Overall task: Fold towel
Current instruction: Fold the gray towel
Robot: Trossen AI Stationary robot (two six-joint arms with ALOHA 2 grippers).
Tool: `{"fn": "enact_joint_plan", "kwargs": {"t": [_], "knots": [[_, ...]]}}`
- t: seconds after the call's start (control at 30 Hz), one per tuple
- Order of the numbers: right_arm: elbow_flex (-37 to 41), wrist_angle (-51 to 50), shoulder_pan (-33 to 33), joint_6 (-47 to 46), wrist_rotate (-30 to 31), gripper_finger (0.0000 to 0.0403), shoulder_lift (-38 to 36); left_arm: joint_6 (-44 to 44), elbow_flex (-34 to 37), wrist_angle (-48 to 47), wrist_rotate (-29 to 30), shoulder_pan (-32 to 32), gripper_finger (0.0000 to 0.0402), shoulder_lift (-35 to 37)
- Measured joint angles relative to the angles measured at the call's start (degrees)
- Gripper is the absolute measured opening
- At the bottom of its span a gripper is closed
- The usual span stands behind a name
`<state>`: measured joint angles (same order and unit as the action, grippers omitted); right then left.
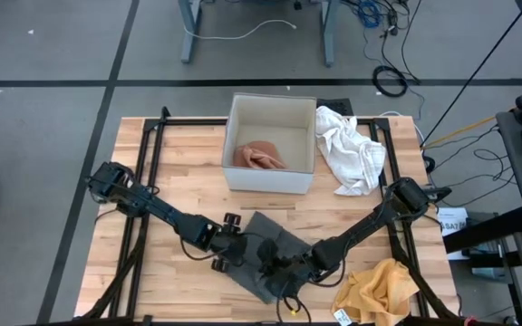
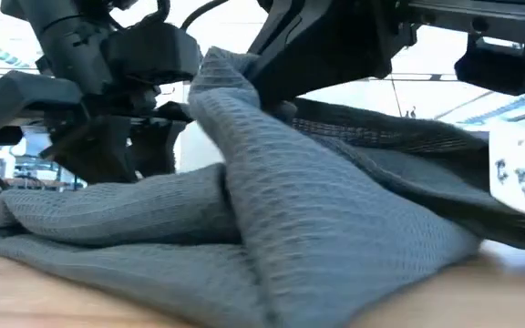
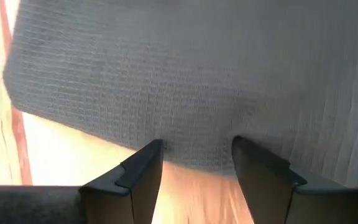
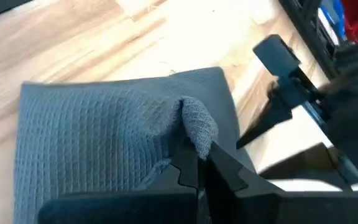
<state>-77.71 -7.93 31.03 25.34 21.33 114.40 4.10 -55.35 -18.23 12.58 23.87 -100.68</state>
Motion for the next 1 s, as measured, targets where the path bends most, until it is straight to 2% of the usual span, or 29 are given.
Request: {"fn": "enact_joint_plan", "kwargs": {"t": [0.27, 0.37, 0.6, 0.87, 1.0], "knots": [[0.04, 6.28, -2.74, 2.78, -0.78, 0.0, 0.55, -0.18, 0.0, 2.53, -0.06, -0.61, 0.0202, -0.24], [0.02, 8.9, -4.01, 2.61, -3.84, 0.0, 1.12, -0.22, 0.04, 2.99, -0.09, -0.63, 0.0202, -0.24], [0.02, 12.34, -4.36, 2.78, -3.27, 0.0, 3.56, 0.34, 1.46, 2.04, 0.07, -0.61, 0.0202, -0.22], [0.06, 12.53, -3.6, 3.35, 4.23, 0.0002, 4.27, 1.17, 1.68, 2.59, 0.09, -0.61, 0.0202, -0.22], [0.06, 13.96, -2.21, 6.25, 5.71, 0.0042, 4.27, 1.37, 1.68, 2.52, 0.07, -0.61, 0.0202, -0.22]]}}
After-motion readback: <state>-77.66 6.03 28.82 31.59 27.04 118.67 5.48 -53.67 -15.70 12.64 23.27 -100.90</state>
